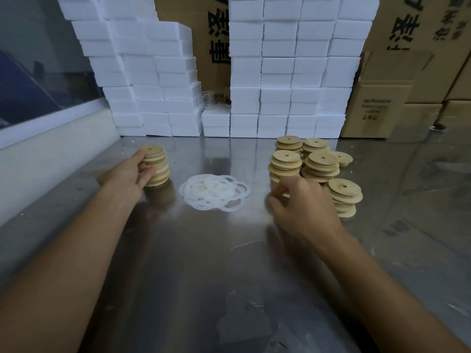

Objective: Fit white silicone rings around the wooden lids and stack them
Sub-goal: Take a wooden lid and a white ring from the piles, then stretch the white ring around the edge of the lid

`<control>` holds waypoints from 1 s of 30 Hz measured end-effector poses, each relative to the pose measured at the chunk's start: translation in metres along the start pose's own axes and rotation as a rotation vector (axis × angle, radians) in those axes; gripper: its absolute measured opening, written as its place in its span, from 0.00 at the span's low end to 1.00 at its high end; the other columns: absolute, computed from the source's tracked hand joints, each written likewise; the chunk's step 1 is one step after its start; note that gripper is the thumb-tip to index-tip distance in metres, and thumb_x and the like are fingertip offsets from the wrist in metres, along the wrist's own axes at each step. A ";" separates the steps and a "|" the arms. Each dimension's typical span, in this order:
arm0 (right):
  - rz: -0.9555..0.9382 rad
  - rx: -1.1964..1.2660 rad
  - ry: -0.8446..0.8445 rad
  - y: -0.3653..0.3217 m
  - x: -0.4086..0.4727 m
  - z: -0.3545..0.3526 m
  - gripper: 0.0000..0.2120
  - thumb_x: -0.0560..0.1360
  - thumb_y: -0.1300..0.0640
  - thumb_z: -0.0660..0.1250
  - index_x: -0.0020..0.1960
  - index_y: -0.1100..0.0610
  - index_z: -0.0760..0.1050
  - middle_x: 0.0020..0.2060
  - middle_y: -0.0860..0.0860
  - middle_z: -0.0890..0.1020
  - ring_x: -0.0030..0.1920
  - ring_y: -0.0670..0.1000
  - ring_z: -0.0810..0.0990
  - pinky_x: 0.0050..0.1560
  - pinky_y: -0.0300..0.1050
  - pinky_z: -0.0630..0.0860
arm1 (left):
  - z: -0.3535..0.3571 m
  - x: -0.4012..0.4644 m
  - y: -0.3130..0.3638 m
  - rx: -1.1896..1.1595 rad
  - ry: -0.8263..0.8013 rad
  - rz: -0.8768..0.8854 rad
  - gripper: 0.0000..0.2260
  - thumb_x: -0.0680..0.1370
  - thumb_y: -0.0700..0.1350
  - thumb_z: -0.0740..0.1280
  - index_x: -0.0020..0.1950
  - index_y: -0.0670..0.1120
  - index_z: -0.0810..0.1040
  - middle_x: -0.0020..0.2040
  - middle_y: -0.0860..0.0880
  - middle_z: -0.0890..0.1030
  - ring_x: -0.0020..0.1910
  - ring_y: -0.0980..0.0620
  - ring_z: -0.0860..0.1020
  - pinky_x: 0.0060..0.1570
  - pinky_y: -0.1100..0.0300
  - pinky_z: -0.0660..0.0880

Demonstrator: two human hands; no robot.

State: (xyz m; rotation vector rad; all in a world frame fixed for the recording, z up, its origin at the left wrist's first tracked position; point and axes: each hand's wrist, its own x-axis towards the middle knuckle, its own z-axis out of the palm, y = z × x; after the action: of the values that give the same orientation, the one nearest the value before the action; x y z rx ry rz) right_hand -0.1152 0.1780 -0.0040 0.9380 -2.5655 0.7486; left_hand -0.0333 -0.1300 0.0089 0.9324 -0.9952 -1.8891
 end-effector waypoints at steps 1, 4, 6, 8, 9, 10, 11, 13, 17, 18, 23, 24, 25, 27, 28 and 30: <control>0.013 -0.069 -0.022 0.002 0.001 -0.002 0.09 0.75 0.52 0.68 0.53 0.51 0.80 0.47 0.50 0.83 0.48 0.54 0.80 0.50 0.51 0.76 | 0.000 -0.002 -0.002 0.008 0.021 0.015 0.08 0.77 0.47 0.71 0.44 0.45 0.75 0.40 0.51 0.75 0.35 0.58 0.76 0.41 0.69 0.79; 0.073 -0.170 -0.127 0.007 0.001 -0.006 0.12 0.73 0.53 0.66 0.56 0.52 0.78 0.51 0.52 0.81 0.51 0.58 0.78 0.46 0.48 0.68 | -0.004 -0.014 -0.020 0.077 0.181 0.189 0.10 0.74 0.48 0.75 0.43 0.46 0.75 0.38 0.50 0.79 0.27 0.59 0.78 0.26 0.67 0.76; 0.122 -0.209 -0.237 0.007 0.002 -0.005 0.16 0.72 0.53 0.66 0.60 0.52 0.75 0.53 0.53 0.80 0.53 0.58 0.77 0.46 0.47 0.67 | -0.002 -0.024 -0.035 0.274 0.201 0.394 0.13 0.73 0.46 0.75 0.36 0.47 0.71 0.31 0.47 0.77 0.19 0.56 0.74 0.23 0.64 0.72; 0.149 -0.231 -0.292 0.008 0.003 -0.004 0.18 0.72 0.54 0.66 0.62 0.52 0.74 0.54 0.53 0.80 0.54 0.58 0.78 0.47 0.47 0.68 | 0.005 -0.037 -0.047 0.504 0.041 0.563 0.12 0.72 0.44 0.74 0.34 0.49 0.71 0.30 0.45 0.77 0.24 0.51 0.75 0.31 0.59 0.73; 0.153 -0.232 -0.297 0.008 0.003 -0.003 0.19 0.72 0.54 0.66 0.62 0.52 0.74 0.54 0.53 0.80 0.55 0.58 0.78 0.47 0.46 0.69 | 0.009 -0.043 -0.051 0.622 -0.062 0.642 0.11 0.71 0.44 0.74 0.34 0.49 0.73 0.31 0.46 0.77 0.27 0.50 0.75 0.34 0.58 0.73; 0.153 -0.228 -0.296 0.009 0.004 -0.004 0.19 0.72 0.55 0.67 0.62 0.52 0.75 0.55 0.54 0.80 0.55 0.58 0.78 0.47 0.46 0.69 | 0.012 -0.049 -0.055 0.752 -0.161 0.727 0.10 0.71 0.45 0.75 0.35 0.50 0.75 0.32 0.48 0.78 0.29 0.51 0.74 0.35 0.59 0.72; 0.152 -0.220 -0.298 0.010 0.005 -0.005 0.19 0.72 0.55 0.67 0.62 0.53 0.75 0.54 0.54 0.81 0.55 0.58 0.78 0.47 0.46 0.70 | 0.014 -0.055 -0.059 0.888 -0.253 0.802 0.08 0.70 0.47 0.75 0.37 0.50 0.76 0.33 0.52 0.78 0.31 0.53 0.74 0.34 0.60 0.72; 0.160 -0.193 -0.299 0.013 0.006 -0.006 0.17 0.72 0.57 0.66 0.61 0.53 0.76 0.54 0.54 0.81 0.55 0.58 0.78 0.49 0.48 0.72 | 0.015 -0.067 -0.069 1.146 -0.426 0.889 0.09 0.68 0.54 0.76 0.42 0.53 0.80 0.38 0.55 0.78 0.36 0.55 0.75 0.36 0.60 0.71; 0.204 -0.077 -0.254 0.017 0.007 -0.010 0.13 0.74 0.55 0.66 0.58 0.53 0.79 0.52 0.55 0.83 0.54 0.59 0.78 0.51 0.50 0.75 | 0.014 -0.077 -0.076 1.333 -0.539 0.894 0.13 0.71 0.54 0.75 0.50 0.48 0.84 0.49 0.51 0.78 0.49 0.50 0.76 0.51 0.53 0.74; 0.198 -0.057 -0.242 0.016 0.006 -0.009 0.13 0.74 0.53 0.68 0.58 0.52 0.79 0.52 0.55 0.83 0.55 0.59 0.79 0.50 0.49 0.75 | 0.014 -0.078 -0.074 1.319 -0.538 0.894 0.11 0.72 0.51 0.75 0.50 0.47 0.84 0.49 0.50 0.79 0.49 0.48 0.77 0.53 0.52 0.75; 0.168 0.051 -0.250 0.007 0.001 0.000 0.19 0.72 0.41 0.72 0.59 0.49 0.78 0.53 0.51 0.82 0.53 0.54 0.78 0.52 0.50 0.76 | 0.016 -0.084 -0.071 1.363 -0.529 0.968 0.05 0.75 0.46 0.72 0.45 0.45 0.83 0.46 0.47 0.81 0.46 0.45 0.77 0.49 0.53 0.73; 0.157 0.066 -0.259 0.005 0.000 0.001 0.21 0.72 0.40 0.72 0.61 0.49 0.77 0.53 0.50 0.82 0.51 0.51 0.77 0.50 0.48 0.76 | 0.016 -0.084 -0.069 1.382 -0.535 0.967 0.05 0.75 0.47 0.72 0.44 0.45 0.83 0.46 0.48 0.80 0.45 0.46 0.76 0.47 0.55 0.72; 0.144 0.078 -0.276 0.004 0.000 0.002 0.23 0.72 0.40 0.72 0.62 0.50 0.77 0.54 0.50 0.81 0.50 0.50 0.77 0.48 0.45 0.74 | 0.016 -0.084 -0.067 1.385 -0.542 0.951 0.06 0.75 0.48 0.72 0.43 0.46 0.82 0.45 0.48 0.80 0.43 0.48 0.76 0.45 0.55 0.72; 0.123 0.107 -0.324 0.003 0.000 0.001 0.23 0.72 0.42 0.72 0.64 0.49 0.76 0.55 0.49 0.81 0.51 0.49 0.77 0.48 0.44 0.74 | 0.013 -0.083 -0.062 1.359 -0.540 0.897 0.07 0.73 0.49 0.74 0.42 0.46 0.81 0.41 0.50 0.80 0.40 0.51 0.76 0.41 0.56 0.72; 0.116 0.118 -0.342 0.002 0.000 0.000 0.23 0.72 0.43 0.72 0.65 0.49 0.75 0.56 0.49 0.80 0.52 0.49 0.77 0.49 0.44 0.75 | 0.012 -0.081 -0.059 1.364 -0.528 0.874 0.07 0.73 0.49 0.75 0.42 0.47 0.81 0.40 0.50 0.80 0.39 0.52 0.76 0.41 0.57 0.72; 0.122 0.138 -0.361 0.003 0.001 0.000 0.25 0.71 0.43 0.73 0.65 0.48 0.74 0.57 0.48 0.79 0.54 0.50 0.77 0.52 0.45 0.77 | 0.008 -0.079 -0.055 1.417 -0.513 0.838 0.07 0.72 0.48 0.76 0.43 0.48 0.80 0.39 0.52 0.80 0.39 0.53 0.77 0.40 0.58 0.73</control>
State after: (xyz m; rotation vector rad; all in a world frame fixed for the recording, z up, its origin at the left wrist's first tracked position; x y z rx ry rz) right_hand -0.1177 0.1792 -0.0043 1.0493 -2.9373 0.8682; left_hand -0.0239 -0.0374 -0.0168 0.4786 -2.6222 -0.4923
